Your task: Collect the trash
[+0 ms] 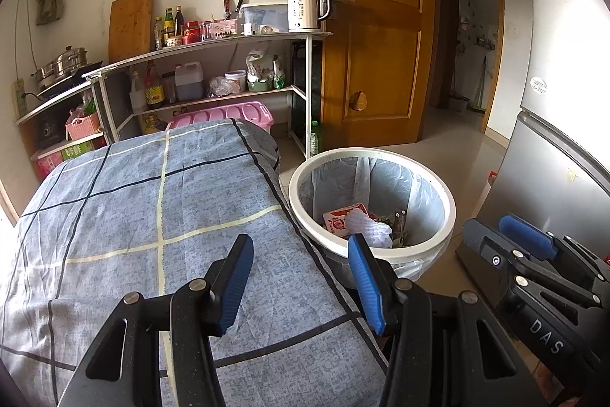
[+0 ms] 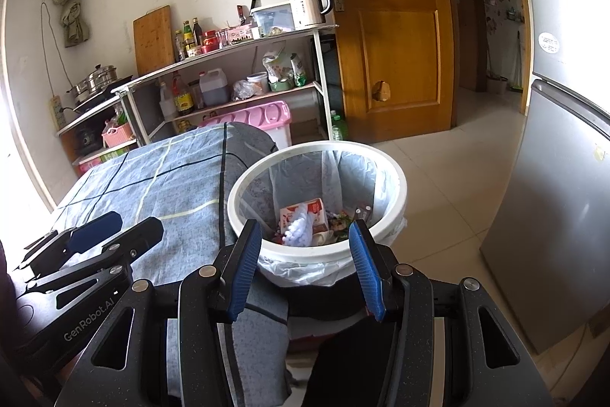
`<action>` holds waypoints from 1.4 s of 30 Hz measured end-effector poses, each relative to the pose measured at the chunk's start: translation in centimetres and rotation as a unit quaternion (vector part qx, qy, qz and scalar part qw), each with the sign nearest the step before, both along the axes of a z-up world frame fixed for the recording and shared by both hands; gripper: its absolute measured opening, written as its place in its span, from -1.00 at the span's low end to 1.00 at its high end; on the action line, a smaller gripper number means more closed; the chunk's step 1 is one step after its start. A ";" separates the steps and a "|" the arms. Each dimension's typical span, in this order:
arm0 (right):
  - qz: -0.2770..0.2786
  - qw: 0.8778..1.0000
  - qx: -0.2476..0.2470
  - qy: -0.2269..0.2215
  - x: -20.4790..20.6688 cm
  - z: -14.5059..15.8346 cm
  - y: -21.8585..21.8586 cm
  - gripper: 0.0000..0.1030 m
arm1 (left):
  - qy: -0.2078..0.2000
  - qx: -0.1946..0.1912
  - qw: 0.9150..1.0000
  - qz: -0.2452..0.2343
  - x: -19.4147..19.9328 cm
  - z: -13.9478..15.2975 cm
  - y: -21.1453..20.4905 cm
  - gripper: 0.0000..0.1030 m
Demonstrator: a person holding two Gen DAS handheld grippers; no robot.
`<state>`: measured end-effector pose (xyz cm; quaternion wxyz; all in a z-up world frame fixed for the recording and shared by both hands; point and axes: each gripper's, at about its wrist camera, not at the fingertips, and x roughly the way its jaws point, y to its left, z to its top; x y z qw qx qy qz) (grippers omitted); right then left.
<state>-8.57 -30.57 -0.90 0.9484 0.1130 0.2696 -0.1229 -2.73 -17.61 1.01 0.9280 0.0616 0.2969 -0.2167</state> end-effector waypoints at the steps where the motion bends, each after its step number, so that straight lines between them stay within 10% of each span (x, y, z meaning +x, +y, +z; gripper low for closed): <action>1: 0.001 1.000 0.000 -0.001 0.0 0.0 0.0 -0.05 | 0.000 0.000 1.000 0.001 0.0 0.0 0.1 0.00; 42: 0.007 1.000 0.000 0.001 0.3 -0.3 0.3 -0.05 | 0.003 0.001 1.000 0.005 0.3 0.0 0.4 0.00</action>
